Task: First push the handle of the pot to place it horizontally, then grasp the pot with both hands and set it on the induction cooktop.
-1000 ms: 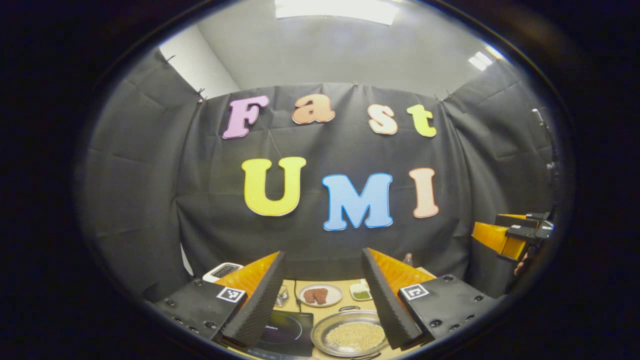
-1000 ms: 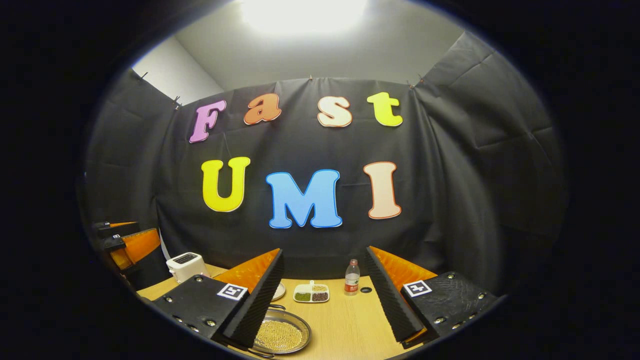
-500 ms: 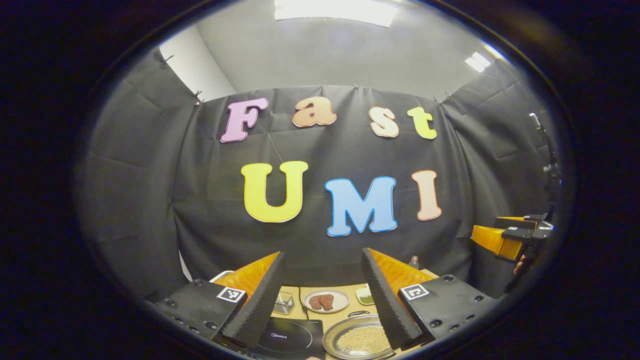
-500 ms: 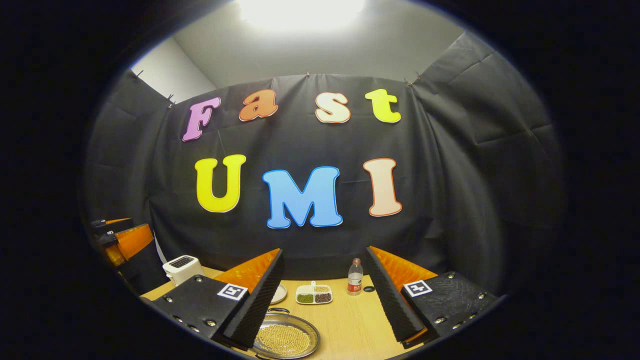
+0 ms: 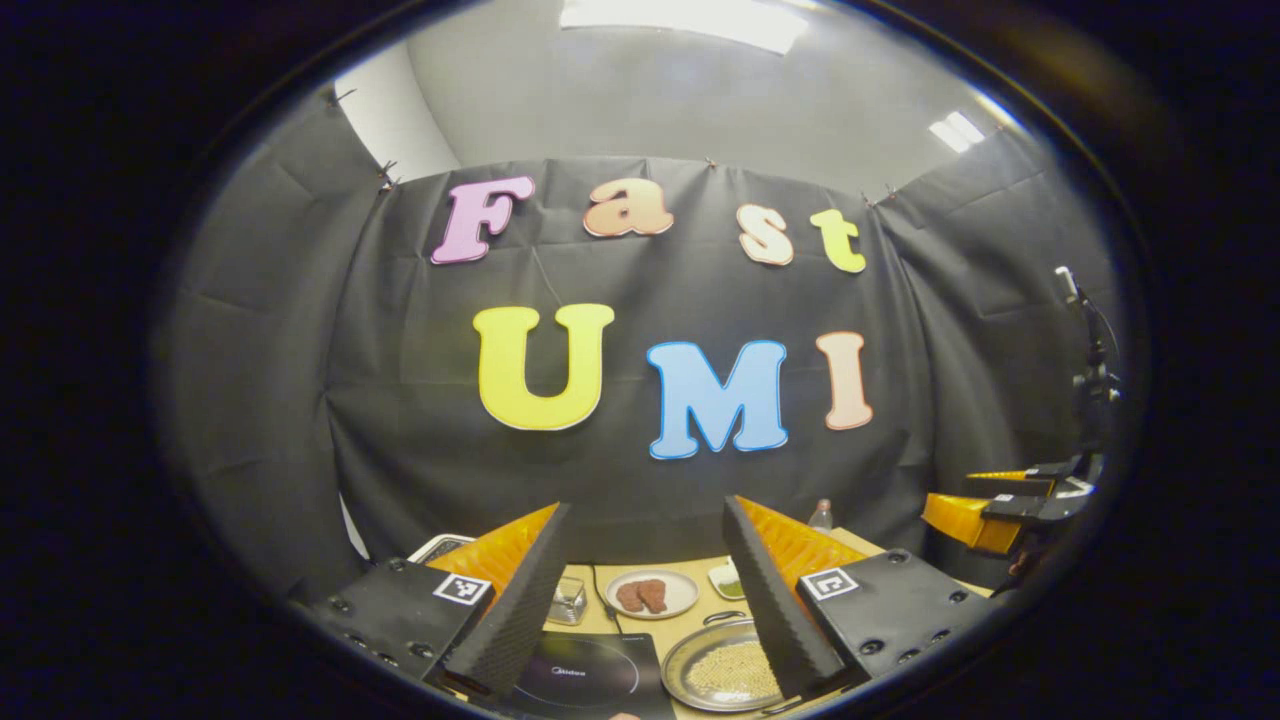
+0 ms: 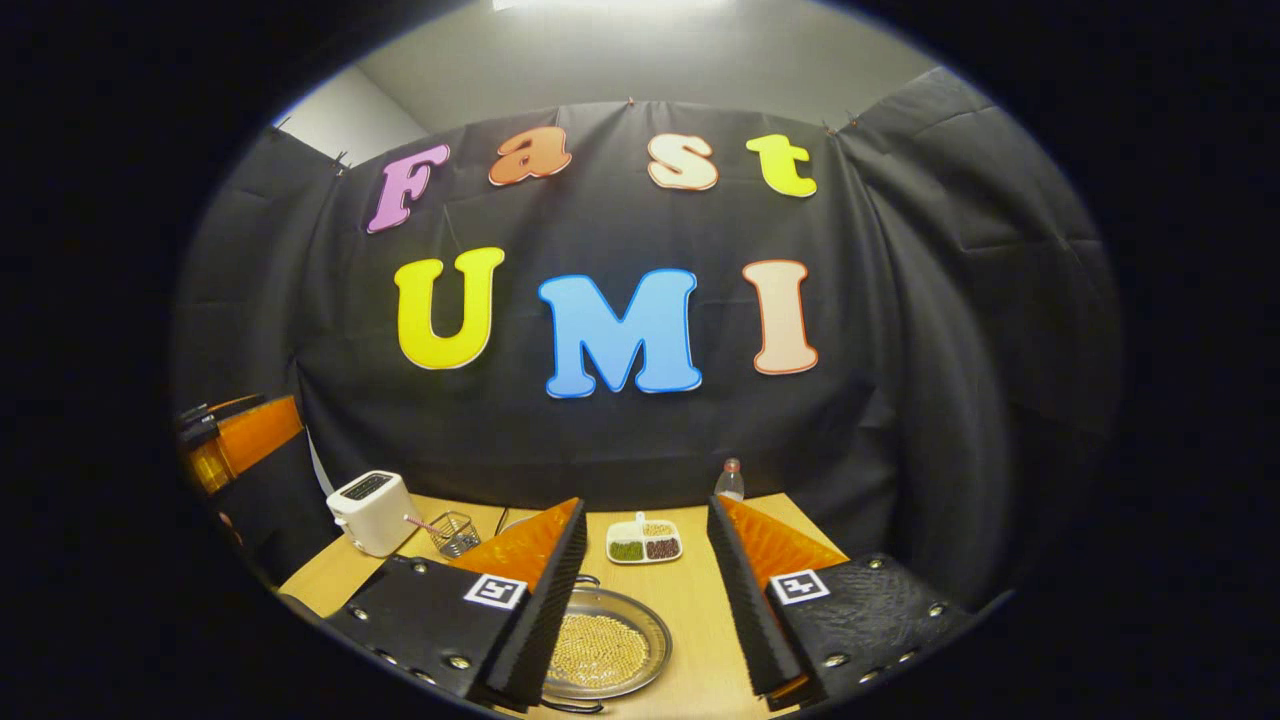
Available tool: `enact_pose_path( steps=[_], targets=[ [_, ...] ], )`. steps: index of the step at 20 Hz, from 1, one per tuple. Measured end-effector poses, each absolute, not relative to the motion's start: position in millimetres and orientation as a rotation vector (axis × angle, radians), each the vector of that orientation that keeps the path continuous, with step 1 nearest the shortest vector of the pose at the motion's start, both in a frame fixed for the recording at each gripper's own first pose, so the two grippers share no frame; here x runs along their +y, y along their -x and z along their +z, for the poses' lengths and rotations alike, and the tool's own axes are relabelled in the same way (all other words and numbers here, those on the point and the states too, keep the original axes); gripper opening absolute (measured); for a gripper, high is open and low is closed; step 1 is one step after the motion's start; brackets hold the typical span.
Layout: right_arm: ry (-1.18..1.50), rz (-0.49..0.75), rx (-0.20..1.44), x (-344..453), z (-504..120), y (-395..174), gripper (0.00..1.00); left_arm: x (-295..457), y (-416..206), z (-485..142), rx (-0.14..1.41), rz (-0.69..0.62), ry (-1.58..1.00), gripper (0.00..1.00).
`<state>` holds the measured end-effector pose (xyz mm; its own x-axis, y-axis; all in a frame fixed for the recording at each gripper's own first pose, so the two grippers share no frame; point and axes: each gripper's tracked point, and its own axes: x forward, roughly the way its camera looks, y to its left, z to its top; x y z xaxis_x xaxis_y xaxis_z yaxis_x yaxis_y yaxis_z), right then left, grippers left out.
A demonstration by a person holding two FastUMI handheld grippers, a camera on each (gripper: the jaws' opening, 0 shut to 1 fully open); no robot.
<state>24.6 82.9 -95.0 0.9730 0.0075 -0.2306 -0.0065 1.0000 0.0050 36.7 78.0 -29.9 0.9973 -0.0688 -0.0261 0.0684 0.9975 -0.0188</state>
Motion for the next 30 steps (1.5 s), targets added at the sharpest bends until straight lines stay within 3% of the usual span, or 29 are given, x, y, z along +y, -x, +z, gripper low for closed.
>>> enact_pose_path(
  steps=[1,3,4,7,9,10,22,30],
  targets=[
    [-0.02,0.035,0.281,91,-109,-23,0.62,81,-37,-33,0.032,-0.07,0.018,0.93],
    [-0.036,0.058,0.381,96,-134,-17,0.54,85,-40,-35,0.034,-0.062,0.025,1.0],
    [-0.044,0.069,0.429,98,-150,-16,0.34,87,-41,-37,0.035,-0.056,0.03,1.0],
    [-0.048,0.136,0.567,108,-186,-9,0.32,91,-43,-46,0.053,-0.023,0.032,1.0],
    [-0.066,0.163,0.66,107,-205,0,0.02,90,-41,-51,0.066,-0.011,0.025,1.0],
    [-0.076,0.189,0.715,114,-223,-1,0.08,91,-40,-50,0.065,-0.002,0.021,0.96],
    [-0.035,0.447,1.074,169,-326,46,0.08,108,-29,-64,0.106,0.099,0.007,1.0],
    [-0.081,0.53,1.236,205,-367,70,0.08,128,-12,-72,0.136,0.161,0.003,1.0]
  ],
)
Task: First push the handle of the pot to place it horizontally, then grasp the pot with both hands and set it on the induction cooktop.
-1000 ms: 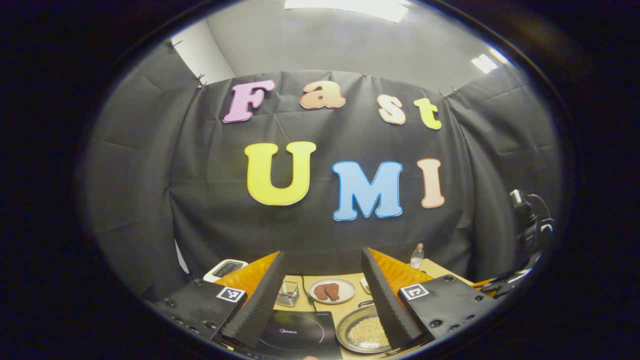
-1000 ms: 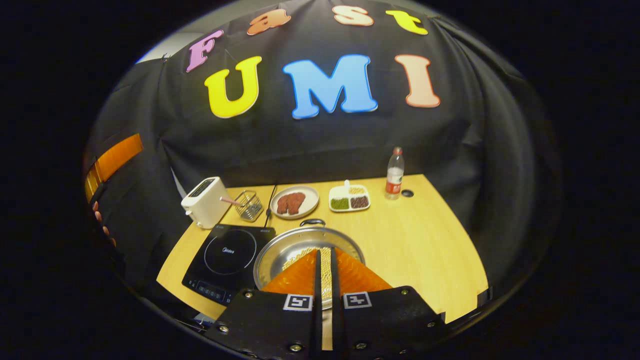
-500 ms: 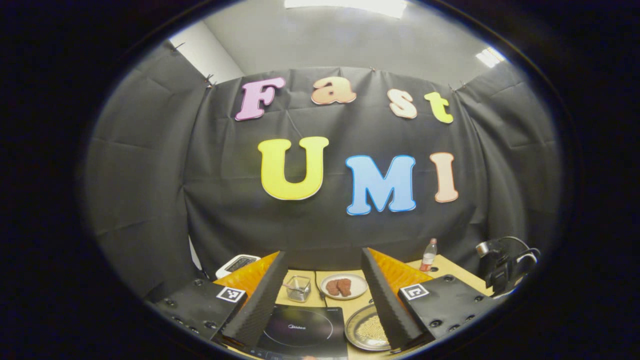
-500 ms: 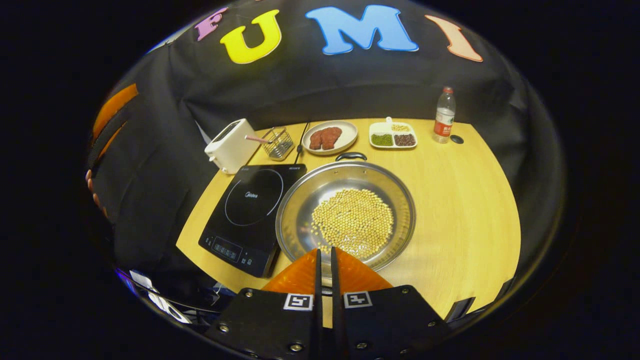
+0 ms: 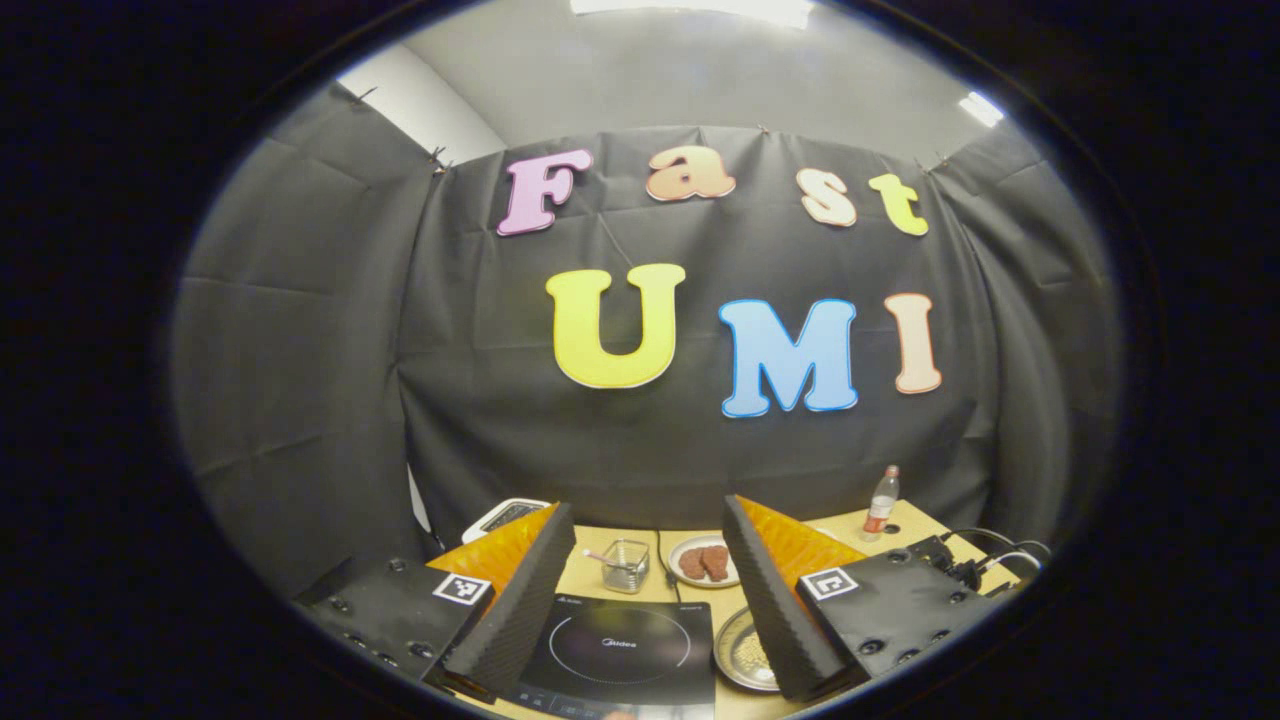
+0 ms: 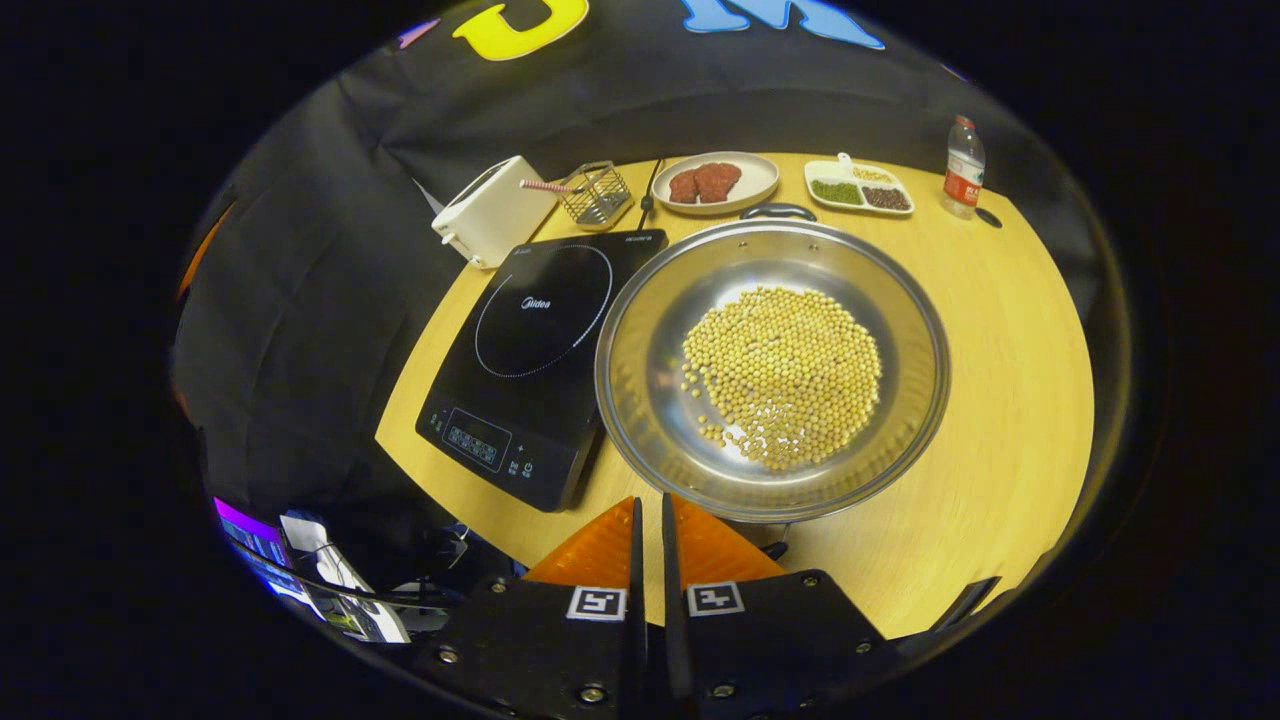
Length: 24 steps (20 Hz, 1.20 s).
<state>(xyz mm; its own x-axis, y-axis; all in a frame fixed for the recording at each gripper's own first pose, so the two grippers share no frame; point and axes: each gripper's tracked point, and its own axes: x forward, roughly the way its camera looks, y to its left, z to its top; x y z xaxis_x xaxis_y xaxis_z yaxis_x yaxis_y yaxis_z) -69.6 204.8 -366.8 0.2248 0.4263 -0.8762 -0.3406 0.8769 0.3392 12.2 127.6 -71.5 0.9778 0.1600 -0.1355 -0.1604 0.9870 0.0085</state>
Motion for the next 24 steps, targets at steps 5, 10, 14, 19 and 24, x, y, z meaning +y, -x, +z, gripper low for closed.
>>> enact_pose_path(
  steps=[5,10,14,19,24],
  targets=[
    [-0.065,0.544,1.296,218,-391,79,0.08,138,-8,-77,0.152,0.195,-0.001,1.0],
    [-0.069,0.533,1.323,220,-404,80,0.08,143,-5,-82,0.167,0.212,-0.014,0.96],
    [-0.117,0.501,1.327,222,-415,72,0.08,146,-6,-85,0.176,0.219,-0.011,0.97],
    [-0.174,0.477,1.345,218,-419,71,0.01,145,-12,-86,0.176,0.216,-0.009,0.97],
    [-0.183,0.454,1.358,199,-422,76,0.01,133,-18,-86,0.168,0.195,-0.004,1.0]
  ],
)
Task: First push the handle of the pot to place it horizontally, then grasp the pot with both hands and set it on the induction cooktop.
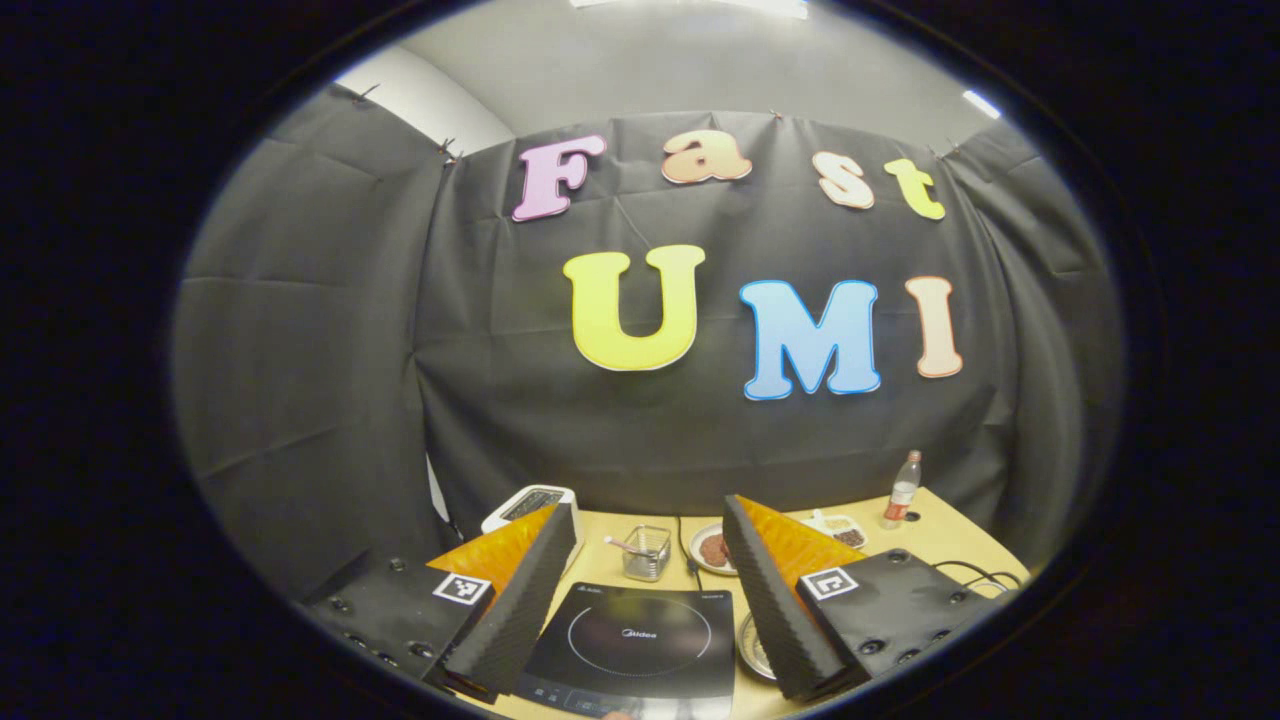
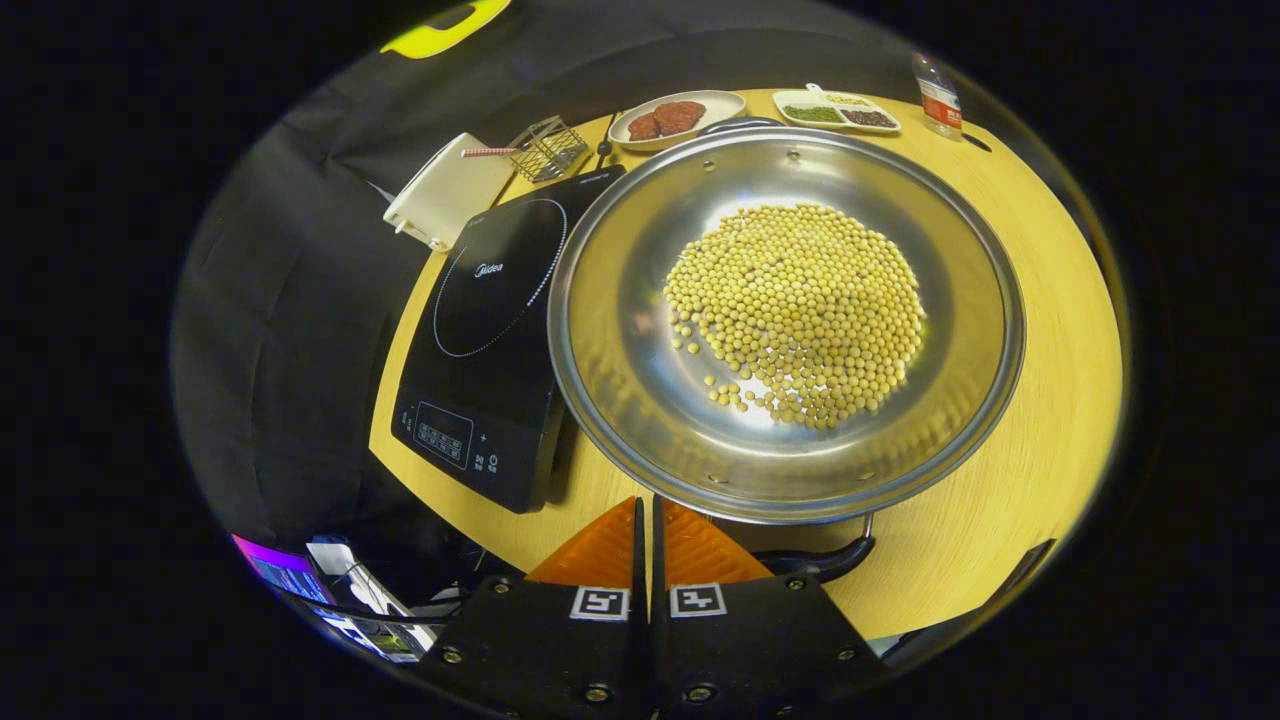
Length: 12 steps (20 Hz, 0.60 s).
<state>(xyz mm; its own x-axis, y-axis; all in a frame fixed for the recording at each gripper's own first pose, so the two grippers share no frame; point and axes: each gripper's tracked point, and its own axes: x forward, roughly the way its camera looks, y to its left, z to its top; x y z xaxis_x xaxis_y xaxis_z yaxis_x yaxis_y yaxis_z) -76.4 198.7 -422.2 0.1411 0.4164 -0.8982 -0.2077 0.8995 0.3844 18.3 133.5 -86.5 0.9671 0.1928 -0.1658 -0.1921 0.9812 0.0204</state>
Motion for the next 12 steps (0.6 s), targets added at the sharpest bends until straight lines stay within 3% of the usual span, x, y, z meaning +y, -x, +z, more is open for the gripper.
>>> enact_pose_path(
  steps=[1,2,3,12],
  targets=[
    [-0.186,0.449,1.361,195,-423,77,0.01,131,-20,-85,0.161,0.187,0.001,0.93],
    [-0.185,0.444,1.358,191,-423,77,0.01,126,-23,-83,0.157,0.179,0.006,0.93],
    [-0.182,0.44,1.354,187,-424,78,0.01,123,-24,-85,0.158,0.171,0.007,1.0],
    [-0.173,0.386,1.355,146,-425,78,0.01,90,-37,-85,0.159,0.114,0.002,0.93]
  ],
)
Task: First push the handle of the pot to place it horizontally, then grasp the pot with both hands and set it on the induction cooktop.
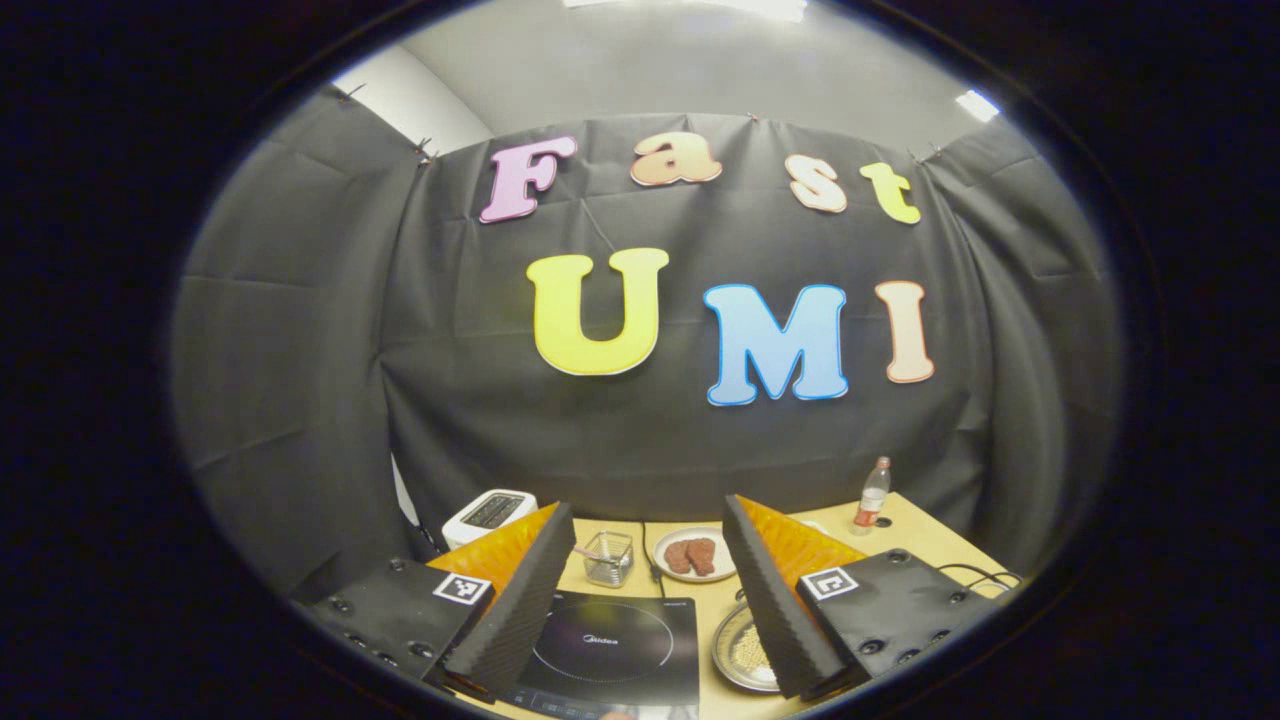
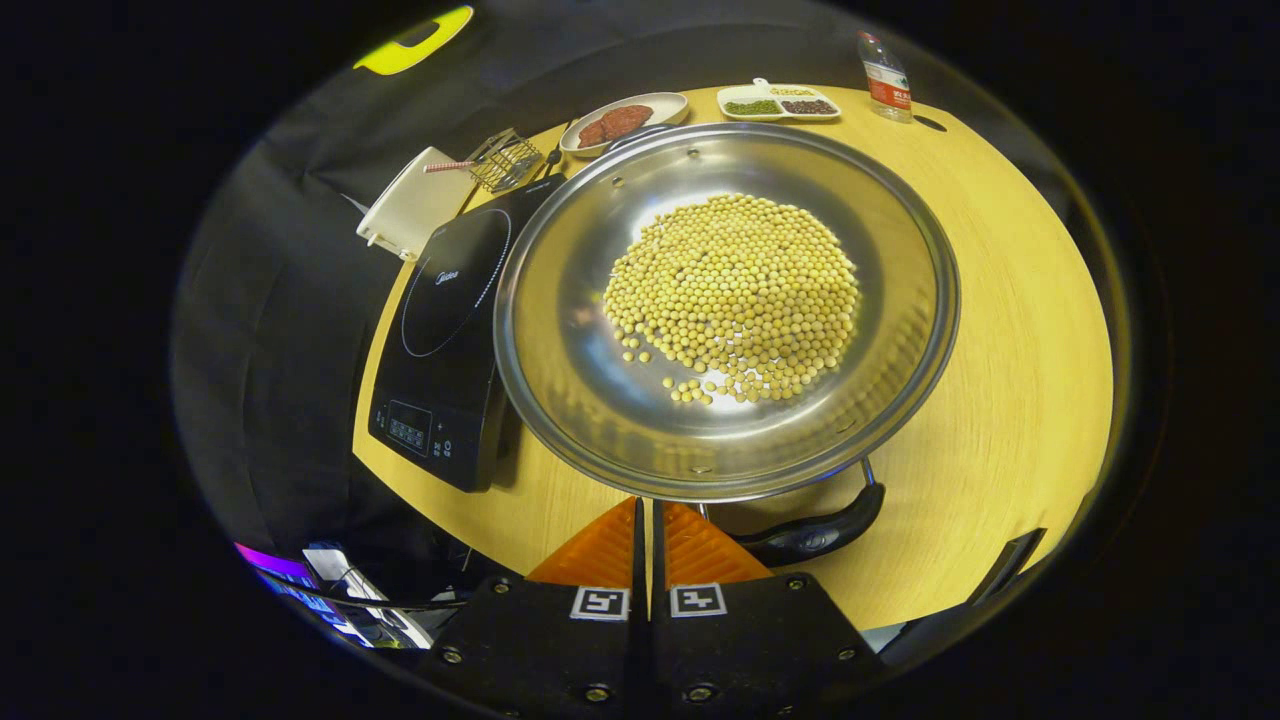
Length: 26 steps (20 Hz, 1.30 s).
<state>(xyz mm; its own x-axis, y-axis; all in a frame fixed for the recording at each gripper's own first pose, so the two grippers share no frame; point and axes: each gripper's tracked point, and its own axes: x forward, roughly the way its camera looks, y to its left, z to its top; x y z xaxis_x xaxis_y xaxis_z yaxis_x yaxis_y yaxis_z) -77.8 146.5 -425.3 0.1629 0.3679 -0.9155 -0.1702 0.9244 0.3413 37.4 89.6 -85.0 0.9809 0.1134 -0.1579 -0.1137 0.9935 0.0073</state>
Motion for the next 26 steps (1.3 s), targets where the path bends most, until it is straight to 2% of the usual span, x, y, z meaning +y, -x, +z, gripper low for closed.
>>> enact_pose_path(
  steps=[3,7,10,14,15,16,17,23,24,26],
  targets=[
    [-0.158,0.372,1.356,132,-426,75,0.01,82,-39,-86,0.159,0.105,0.001,0.97],
    [-0.1,0.345,1.353,110,-429,71,0.01,73,-42,-85,0.161,0.096,0.001,0.94],
    [-0.085,0.315,1.353,95,-431,66,0.01,67,-43,-84,0.156,0.09,-0.003,1.0],
    [-0.082,0.277,1.356,77,-433,61,0.01,62,-45,-82,0.155,0.088,-0.007,0.94],
    [-0.069,0.268,1.355,72,-435,59,0.01,61,-46,-82,0.155,0.088,-0.01,0.97],
    [-0.056,0.259,1.355,67,-435,57,0.01,59,-46,-82,0.156,0.088,-0.012,0.93],
    [-0.045,0.252,1.356,62,-436,57,0.01,58,-47,-81,0.156,0.087,-0.013,0.97],
    [-0.003,0.207,1.368,38,-439,48,0.01,48,-49,-83,0.165,0.081,-0.025,0.97],
    [0.003,0.199,1.369,33,-439,45,0.01,47,-50,-83,0.166,0.08,-0.027,1.0],
    [0.034,0.181,1.367,23,-439,40,0.01,44,-51,-85,0.169,0.078,-0.023,1.0]
  ],
)
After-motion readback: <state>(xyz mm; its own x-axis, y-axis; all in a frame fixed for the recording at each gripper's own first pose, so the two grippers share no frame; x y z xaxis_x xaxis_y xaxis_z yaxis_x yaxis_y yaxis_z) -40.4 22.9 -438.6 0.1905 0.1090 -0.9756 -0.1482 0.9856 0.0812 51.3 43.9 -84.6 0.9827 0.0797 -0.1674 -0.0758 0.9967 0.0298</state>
